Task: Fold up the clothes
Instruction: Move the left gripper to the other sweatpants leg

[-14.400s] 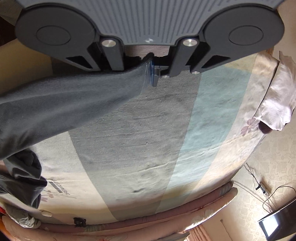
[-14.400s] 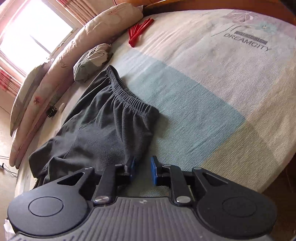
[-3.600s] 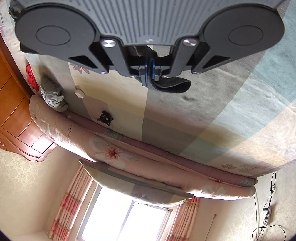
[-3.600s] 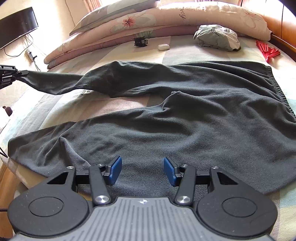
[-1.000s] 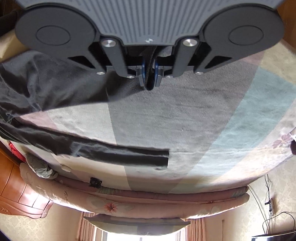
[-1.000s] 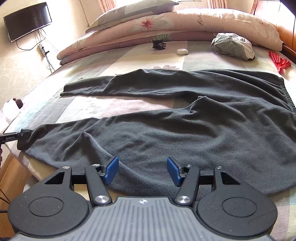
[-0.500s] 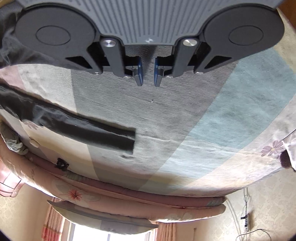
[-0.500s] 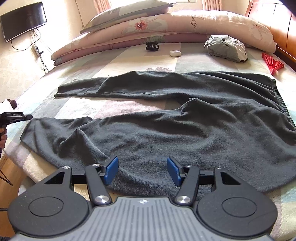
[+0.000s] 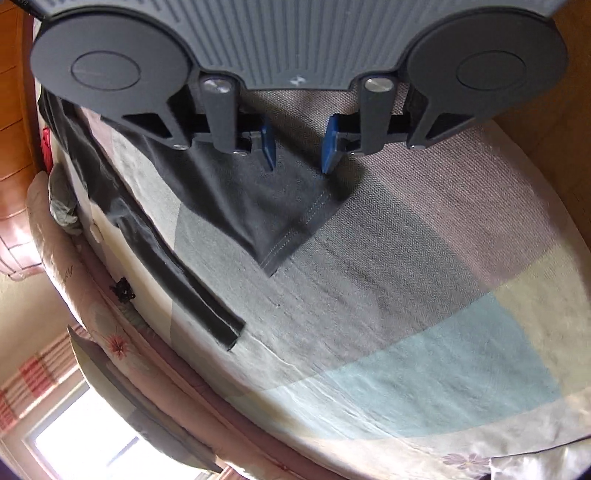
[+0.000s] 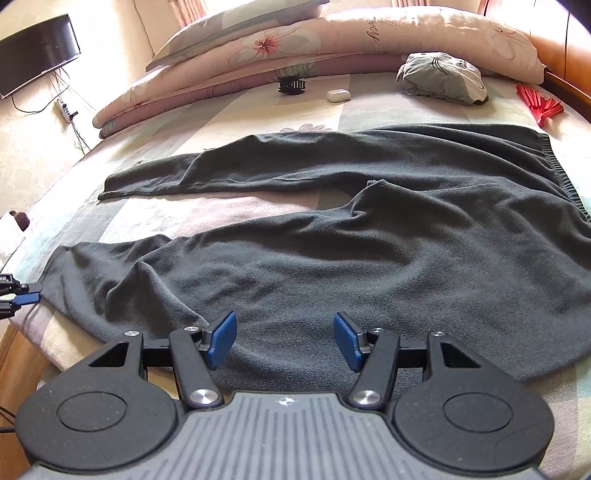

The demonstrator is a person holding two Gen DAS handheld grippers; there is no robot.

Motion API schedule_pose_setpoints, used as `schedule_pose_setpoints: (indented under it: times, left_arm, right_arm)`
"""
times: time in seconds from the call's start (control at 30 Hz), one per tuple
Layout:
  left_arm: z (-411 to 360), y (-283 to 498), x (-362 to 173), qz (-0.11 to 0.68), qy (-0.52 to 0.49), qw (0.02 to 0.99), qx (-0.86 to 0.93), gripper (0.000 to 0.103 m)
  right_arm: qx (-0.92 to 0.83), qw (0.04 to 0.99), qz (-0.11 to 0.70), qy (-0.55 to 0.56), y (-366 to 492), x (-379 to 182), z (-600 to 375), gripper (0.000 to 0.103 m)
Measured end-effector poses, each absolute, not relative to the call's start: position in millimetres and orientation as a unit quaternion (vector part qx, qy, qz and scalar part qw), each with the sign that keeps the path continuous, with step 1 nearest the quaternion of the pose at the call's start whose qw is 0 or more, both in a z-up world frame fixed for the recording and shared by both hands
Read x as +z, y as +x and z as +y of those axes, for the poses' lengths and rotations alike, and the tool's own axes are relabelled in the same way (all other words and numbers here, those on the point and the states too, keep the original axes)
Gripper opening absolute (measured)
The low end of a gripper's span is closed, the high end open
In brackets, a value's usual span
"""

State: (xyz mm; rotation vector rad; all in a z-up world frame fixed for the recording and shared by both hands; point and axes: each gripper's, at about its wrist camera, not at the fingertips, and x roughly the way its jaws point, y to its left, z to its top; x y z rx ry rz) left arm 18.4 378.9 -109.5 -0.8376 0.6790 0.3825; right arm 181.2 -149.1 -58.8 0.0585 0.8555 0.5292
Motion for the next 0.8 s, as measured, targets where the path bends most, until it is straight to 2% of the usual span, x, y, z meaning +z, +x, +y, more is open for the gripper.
schedule_pose_setpoints:
  times: [0.13, 0.27, 0.3, 0.37, 0.47, 0.57, 0.67, 0.8]
  left_arm:
    - [385.7, 28.3, -111.7, 0.310, -0.410, 0.838, 0.184, 0.032]
    - [378.1, 39.0, -106.1, 0.315, -0.376, 0.849, 0.194, 0.033]
    - [374.0, 39.8, -105.3, 0.316, -0.362, 0.854, 0.198, 0.026]
    - [367.5, 39.5, -104.7, 0.317, -0.342, 0.859, 0.209, 0.025]
    - [360.3, 37.3, -104.2, 0.319, -0.325, 0.862, 0.222, 0.014]
    - [359.9, 30.2, -104.7, 0.316, -0.341, 0.858, 0.220, 0.014]
    - [360.0, 22.1, -105.9, 0.304, -0.350, 0.854, 0.237, 0.019]
    - [360.6, 19.7, -106.6, 0.292, -0.354, 0.850, 0.258, 0.021]
  right_arm:
    - [0.246, 0.880, 0.405, 0.042, 183.8, -58.4, -158.4, 0.064]
    - [0.233, 0.885, 0.399, 0.054, 184.4, -57.3, -170.6, 0.067]
    - [0.228, 0.887, 0.398, 0.057, 184.4, -57.0, -174.8, 0.067]
    - [0.217, 0.889, 0.399, 0.064, 185.4, -56.8, -185.7, 0.068]
    - [0.188, 0.894, 0.399, 0.078, 184.1, -56.6, -210.6, 0.068]
    - [0.154, 0.899, 0.399, 0.097, 181.9, -57.9, -239.3, 0.068]
    - [0.113, 0.899, 0.403, 0.128, 178.5, -62.5, -273.3, 0.068]
    - [0.051, 0.895, 0.405, 0.179, 177.7, -72.1, -316.0, 0.068]
